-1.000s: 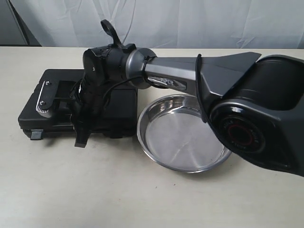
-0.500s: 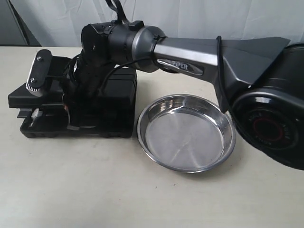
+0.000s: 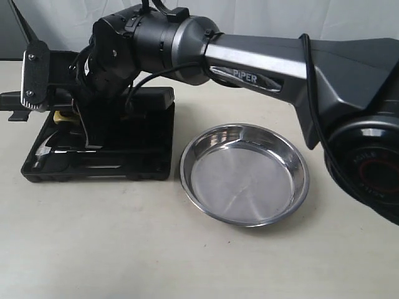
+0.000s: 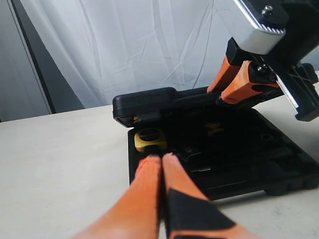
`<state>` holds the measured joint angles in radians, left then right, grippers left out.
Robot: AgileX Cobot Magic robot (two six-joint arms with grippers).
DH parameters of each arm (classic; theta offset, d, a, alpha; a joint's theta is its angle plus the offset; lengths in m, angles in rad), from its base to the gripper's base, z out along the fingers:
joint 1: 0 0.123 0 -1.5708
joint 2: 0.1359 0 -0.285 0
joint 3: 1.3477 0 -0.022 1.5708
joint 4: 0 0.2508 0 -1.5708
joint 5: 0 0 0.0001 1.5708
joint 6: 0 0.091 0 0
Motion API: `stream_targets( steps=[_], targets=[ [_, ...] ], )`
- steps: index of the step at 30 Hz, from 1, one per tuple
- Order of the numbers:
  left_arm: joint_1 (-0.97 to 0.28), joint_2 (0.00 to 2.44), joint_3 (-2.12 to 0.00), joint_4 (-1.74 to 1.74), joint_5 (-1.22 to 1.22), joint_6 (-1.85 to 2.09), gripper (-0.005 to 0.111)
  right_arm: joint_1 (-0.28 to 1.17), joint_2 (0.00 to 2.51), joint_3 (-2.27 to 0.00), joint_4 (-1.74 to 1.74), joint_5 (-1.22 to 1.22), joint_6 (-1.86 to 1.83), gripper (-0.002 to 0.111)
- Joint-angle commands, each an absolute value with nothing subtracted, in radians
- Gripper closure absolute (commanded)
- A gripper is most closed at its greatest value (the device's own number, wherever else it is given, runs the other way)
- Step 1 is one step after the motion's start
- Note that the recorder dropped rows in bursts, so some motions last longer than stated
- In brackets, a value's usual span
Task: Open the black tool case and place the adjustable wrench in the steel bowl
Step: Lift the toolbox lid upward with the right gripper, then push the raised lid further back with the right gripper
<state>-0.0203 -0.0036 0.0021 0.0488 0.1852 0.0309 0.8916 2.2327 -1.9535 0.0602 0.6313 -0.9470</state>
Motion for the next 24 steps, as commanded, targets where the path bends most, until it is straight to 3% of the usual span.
stream_targets(
  steps=[1, 24],
  targets=[
    [-0.021, 0.000, 0.000, 0.047, 0.181, 0.030, 0.106, 0.912, 2.218, -1.960, -0.033, 0.583, -0.939, 0.109],
    [-0.021, 0.000, 0.000, 0.047, 0.181, 0.030, 0.106, 0.947, 2.233, -1.960, -0.776, 0.477, -0.407, 0.109]
  ],
)
